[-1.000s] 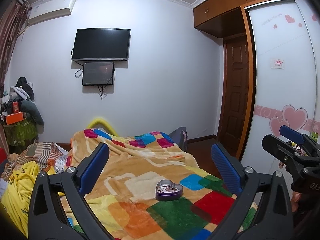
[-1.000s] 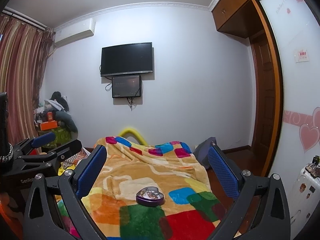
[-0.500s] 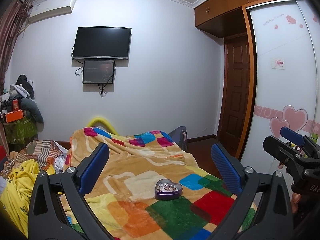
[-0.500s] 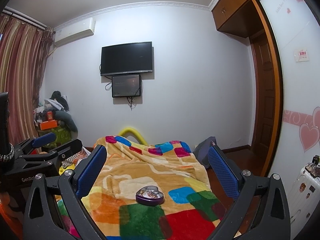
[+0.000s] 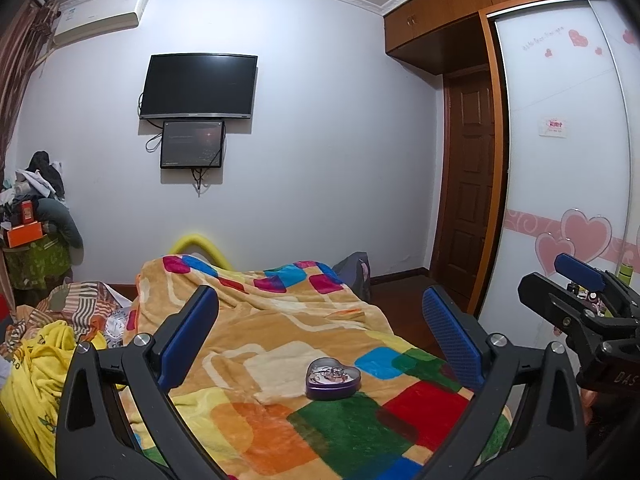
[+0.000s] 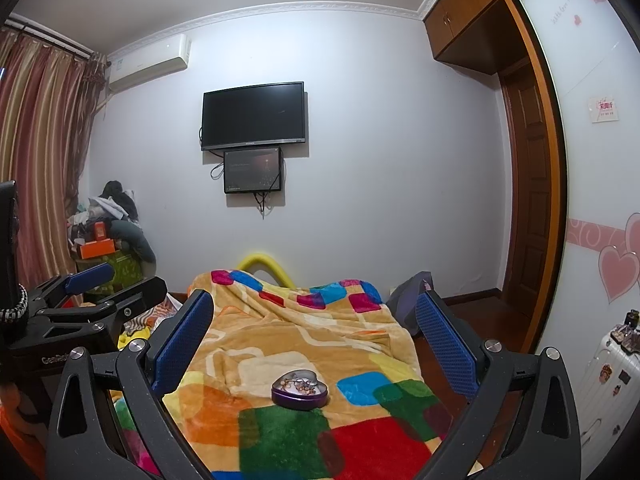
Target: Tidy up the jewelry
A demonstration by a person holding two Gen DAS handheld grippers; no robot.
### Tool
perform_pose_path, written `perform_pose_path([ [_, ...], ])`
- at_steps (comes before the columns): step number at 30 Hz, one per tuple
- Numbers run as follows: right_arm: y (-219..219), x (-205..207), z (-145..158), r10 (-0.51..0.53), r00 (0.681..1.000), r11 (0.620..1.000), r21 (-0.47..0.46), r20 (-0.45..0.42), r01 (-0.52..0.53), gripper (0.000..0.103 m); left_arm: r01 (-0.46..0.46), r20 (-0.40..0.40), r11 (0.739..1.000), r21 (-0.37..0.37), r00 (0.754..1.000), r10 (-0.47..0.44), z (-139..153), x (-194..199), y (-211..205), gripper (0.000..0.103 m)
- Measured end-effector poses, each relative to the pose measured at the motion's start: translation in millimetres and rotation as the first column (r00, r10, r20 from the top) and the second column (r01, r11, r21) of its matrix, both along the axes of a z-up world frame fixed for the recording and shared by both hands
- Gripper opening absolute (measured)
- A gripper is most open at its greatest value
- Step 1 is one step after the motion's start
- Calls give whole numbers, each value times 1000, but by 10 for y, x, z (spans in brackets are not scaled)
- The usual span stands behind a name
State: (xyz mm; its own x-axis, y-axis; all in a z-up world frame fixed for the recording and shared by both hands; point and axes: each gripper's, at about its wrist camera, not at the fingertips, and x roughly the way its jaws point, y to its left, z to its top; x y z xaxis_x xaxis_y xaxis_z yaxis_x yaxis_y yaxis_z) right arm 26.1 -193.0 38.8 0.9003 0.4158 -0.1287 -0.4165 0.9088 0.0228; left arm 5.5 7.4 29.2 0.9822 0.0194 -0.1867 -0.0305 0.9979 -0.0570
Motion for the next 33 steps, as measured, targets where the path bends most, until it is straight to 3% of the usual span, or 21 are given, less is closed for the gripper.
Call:
perform_pose_path([
  [33, -19, 25, -28, -7, 1000, 1000, 10, -5, 7, 101, 27, 0, 1000, -13, 1000, -27, -10, 10, -9, 102],
])
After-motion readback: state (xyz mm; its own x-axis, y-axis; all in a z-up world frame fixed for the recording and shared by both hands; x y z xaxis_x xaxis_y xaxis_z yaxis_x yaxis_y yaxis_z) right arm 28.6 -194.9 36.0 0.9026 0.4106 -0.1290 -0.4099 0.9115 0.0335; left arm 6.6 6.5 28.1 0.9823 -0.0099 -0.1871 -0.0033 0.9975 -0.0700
